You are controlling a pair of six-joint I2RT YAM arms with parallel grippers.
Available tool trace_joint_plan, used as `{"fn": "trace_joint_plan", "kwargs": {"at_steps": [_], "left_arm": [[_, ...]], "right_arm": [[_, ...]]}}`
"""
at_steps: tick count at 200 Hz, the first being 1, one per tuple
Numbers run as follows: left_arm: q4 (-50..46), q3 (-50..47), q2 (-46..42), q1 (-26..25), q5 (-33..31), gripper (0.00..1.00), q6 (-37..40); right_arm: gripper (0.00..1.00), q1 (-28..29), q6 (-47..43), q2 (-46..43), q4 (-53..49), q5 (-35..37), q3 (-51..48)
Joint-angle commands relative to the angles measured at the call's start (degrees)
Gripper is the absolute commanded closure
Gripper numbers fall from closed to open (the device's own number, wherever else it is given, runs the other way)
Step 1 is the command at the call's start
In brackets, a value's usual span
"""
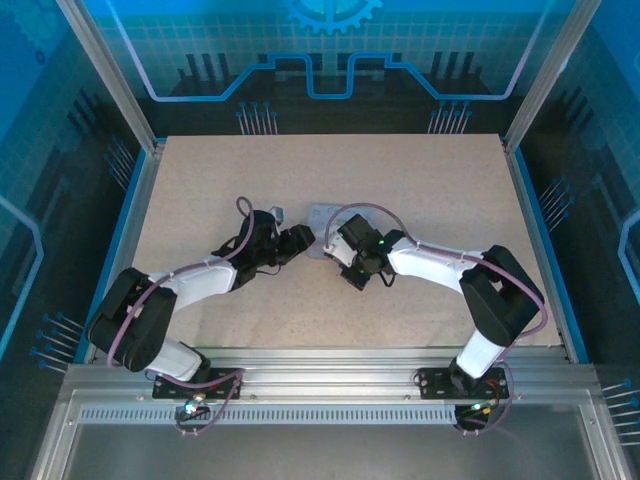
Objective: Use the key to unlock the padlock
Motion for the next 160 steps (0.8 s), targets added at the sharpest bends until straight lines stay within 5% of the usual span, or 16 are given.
{"fn": "trace_joint_plan", "kwargs": {"at_steps": [1, 73, 160], "left_arm": [[-0.47, -0.93, -1.93, 0.53, 1.0, 0.4, 1.36], [-2.4, -2.83, -4.13, 0.53, 2.19, 0.37, 0.64], [-16.94, -4.4, -10.96, 0.53, 1.38, 0.3, 2.31]], "right_arm": [[1.0, 1.04, -1.89, -0.62, -0.01, 1.61, -0.15], [1.0, 1.36, -6.13, -0.89, 1.76, 3.98, -0.65], [1.0, 1.52, -8.61, -1.3, 3.16, 4.57, -1.42]]}}
